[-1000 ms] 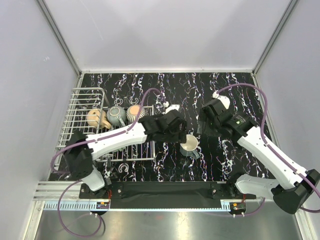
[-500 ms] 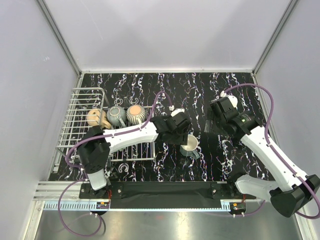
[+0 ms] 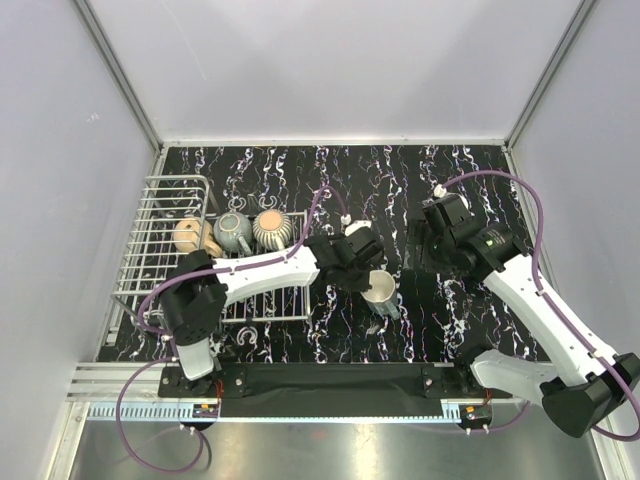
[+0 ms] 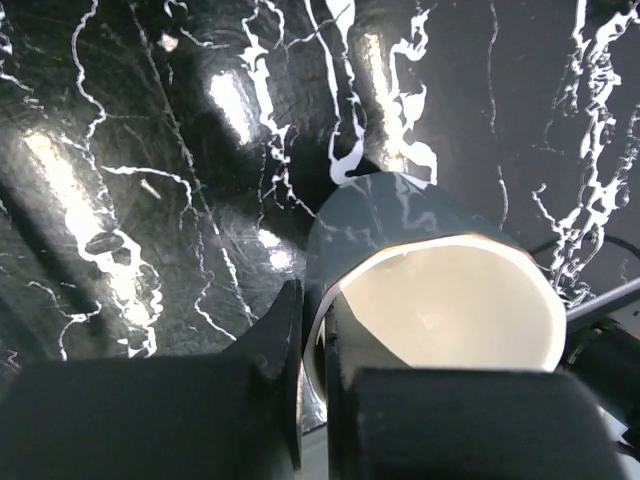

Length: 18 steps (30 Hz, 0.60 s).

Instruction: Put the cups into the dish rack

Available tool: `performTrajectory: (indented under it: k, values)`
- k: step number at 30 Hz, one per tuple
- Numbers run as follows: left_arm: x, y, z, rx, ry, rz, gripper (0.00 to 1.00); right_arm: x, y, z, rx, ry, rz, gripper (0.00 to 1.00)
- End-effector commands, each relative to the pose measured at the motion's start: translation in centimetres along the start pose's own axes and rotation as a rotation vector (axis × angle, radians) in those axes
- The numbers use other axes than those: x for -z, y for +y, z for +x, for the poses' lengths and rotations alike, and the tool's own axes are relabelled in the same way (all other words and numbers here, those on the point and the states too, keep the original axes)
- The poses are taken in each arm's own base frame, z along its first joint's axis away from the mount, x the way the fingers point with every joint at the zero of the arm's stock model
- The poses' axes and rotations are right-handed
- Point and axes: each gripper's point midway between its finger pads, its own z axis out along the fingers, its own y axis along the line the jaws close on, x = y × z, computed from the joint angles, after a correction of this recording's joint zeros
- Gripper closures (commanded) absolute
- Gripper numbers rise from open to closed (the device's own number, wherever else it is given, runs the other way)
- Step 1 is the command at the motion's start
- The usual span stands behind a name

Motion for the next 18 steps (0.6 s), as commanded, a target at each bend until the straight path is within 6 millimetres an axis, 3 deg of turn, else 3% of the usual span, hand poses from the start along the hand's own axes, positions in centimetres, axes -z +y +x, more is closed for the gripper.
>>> performTrajectory:
  k: [1,7,8,10,11,14,15,18]
  values:
    - [1.2,-1.7,-1.6,0.021,-0.061,0.079,1.0,1.2,1.9,-0.8,0.001,-0.019,-0.112,0.13]
    - [7.1,-0.3,-4.5,0.033,-0.209,0.107,1.0,3.2,5.6,-0.9,0.027,0.014,-0.326,0.12]
    - [9.3,0.1,-5.3,0.041,-0.253,0.123,1.0,3.5,6.2,-0.9,0.033,0.019,-0.361,0.12]
    - [10.9,1.7,-6.0,0.046,-0.294,0.117,1.0,4.4,7.9,-0.9,0.043,0.034,-0.461,0.12]
    - [13.1,2.0,-6.6,0.054,-0.341,0.145,1.0,4.8,8.6,-1.2,0.039,0.027,-0.499,0.12]
    - [17.1,3.6,-7.7,0.089,-0.448,0.203,1.0,6.5,11.4,-1.7,0.026,0.026,-0.67,0.1]
    - [18.0,4.3,-8.1,0.099,-0.482,0.215,1.0,7.1,12.6,-0.7,0.032,0.078,-0.759,0.09]
    - [22.2,5.2,-9.0,0.104,-0.629,0.287,1.0,9.0,15.4,-0.2,0.005,0.146,-0.965,0.05]
